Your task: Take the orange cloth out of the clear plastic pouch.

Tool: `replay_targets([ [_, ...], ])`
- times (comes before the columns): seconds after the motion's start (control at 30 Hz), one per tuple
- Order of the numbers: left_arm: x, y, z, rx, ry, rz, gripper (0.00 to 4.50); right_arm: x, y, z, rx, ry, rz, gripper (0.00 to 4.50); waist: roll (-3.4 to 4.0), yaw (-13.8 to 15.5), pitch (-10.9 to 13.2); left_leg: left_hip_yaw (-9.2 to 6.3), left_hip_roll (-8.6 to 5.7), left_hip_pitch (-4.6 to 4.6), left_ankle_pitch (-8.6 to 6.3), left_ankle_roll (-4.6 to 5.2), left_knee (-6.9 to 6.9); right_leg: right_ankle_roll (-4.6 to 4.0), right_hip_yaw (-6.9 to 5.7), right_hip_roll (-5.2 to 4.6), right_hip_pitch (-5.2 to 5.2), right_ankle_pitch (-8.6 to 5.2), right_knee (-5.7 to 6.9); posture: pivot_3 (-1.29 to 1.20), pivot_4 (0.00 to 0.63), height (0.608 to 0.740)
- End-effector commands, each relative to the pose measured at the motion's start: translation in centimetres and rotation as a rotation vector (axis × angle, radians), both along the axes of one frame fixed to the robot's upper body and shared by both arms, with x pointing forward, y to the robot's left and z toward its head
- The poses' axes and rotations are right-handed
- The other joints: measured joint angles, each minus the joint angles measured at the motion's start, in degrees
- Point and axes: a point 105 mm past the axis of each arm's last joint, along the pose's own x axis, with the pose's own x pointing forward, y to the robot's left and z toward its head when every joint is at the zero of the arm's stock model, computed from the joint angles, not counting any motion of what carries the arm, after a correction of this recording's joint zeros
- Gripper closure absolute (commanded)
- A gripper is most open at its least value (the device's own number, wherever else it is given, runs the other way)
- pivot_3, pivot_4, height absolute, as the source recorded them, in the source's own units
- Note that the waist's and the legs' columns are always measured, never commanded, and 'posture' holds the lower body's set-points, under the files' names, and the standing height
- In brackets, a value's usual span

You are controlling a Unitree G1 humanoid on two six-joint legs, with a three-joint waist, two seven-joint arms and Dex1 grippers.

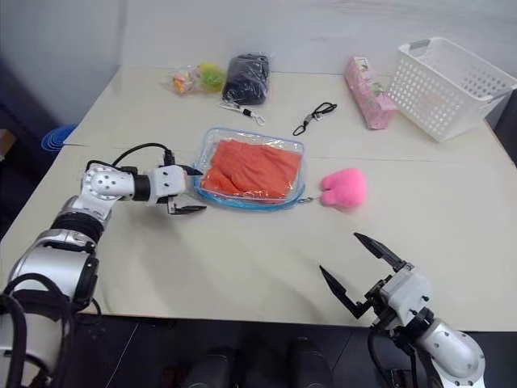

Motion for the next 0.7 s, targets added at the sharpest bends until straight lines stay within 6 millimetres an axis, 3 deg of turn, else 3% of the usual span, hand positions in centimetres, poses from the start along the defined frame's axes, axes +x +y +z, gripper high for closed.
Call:
replay_targets([
  [0.03, 0.7, -0.4, 0.8, -0.007, -0.064, 0.024, 0.59, -0.5, 0.4, 1.1, -0.013, -0.042, 0.005, 0.00, 0.00, 0.0, 0.0, 0.00, 0.00, 0.00, 0.00, 0.00, -0.01, 0.00, 0.00, 0.00, -0.02, 0.00, 0.01, 0.00, 0.150, 0.740],
  [0.27, 0.4, -0.2, -0.1, -0.002, -0.034, 0.022, 2.66, -1.0, -0.4, 1.0, -0.037, -0.038, -0.031, 0.00, 0.00, -0.3, 0.0, 0.10, 0.00, -0.12, 0.04, -0.07, -0.01, 0.00, 0.04, 0.02, -0.26, 0.00, 0.14, 0.00, 0.150, 0.740],
  [0.33, -0.2, -1.5, -0.1, -0.086, -0.010, -0.042, 3.23, -1.3, -0.8, 1.3, -0.012, -0.045, -0.062, 0.00, 0.00, -0.3, 0.0, 0.11, 0.00, -0.12, 0.04, -0.06, 0.00, 0.00, 0.05, 0.02, -0.25, 0.00, 0.14, 0.00, 0.150, 0.740],
  [0.47, -2.6, -3.8, -2.2, -0.105, 0.085, -0.234, 4.41, -2.9, -1.0, 0.5, -0.026, -0.002, -0.085, 0.00, 0.04, 0.1, 0.0, 0.07, 0.01, -0.12, 0.05, -0.07, -0.03, 0.00, 0.01, 0.02, -0.26, 0.00, 0.16, 0.00, 0.150, 0.740],
  [0.7, -7.4, -10.4, -6.1, -0.184, 0.121, -0.533, 4.48, -4.7, -2.4, -0.1, -0.053, 0.029, -0.176, 0.00, 0.11, 1.1, -0.1, 0.14, -0.02, -0.03, 0.00, 0.02, 0.05, 0.00, 0.11, -0.03, -0.11, 0.00, 0.09, 0.00, 0.150, 0.740],
])
